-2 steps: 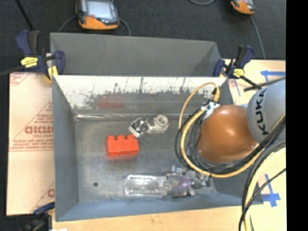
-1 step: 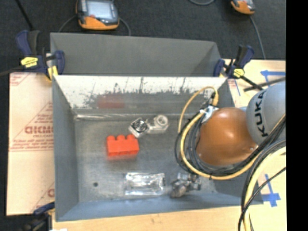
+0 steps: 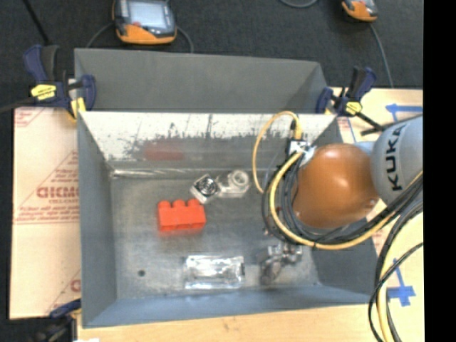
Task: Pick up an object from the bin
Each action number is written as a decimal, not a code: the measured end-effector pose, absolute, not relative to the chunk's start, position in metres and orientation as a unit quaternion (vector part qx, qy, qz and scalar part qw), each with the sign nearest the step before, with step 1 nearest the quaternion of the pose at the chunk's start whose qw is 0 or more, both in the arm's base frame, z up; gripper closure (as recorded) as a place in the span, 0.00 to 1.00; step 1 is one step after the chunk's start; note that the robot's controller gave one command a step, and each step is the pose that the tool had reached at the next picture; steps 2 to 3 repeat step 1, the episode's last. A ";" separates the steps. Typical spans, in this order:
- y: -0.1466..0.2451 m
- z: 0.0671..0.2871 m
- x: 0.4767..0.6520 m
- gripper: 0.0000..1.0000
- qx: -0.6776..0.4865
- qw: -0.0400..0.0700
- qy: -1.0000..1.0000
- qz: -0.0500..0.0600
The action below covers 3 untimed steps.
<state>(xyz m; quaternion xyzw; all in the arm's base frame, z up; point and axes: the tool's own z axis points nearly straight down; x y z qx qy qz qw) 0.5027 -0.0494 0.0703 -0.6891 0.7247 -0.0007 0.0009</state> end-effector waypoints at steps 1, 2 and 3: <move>-0.039 0.242 0.485 1.00 -0.677 0.003 0.736 -0.003; -0.039 0.242 0.485 1.00 -0.677 0.003 0.736 -0.003; -0.039 0.242 0.485 1.00 -0.677 0.003 0.736 -0.003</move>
Offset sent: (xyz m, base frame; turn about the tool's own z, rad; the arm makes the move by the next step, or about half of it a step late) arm -0.0190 0.0105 0.1671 0.0314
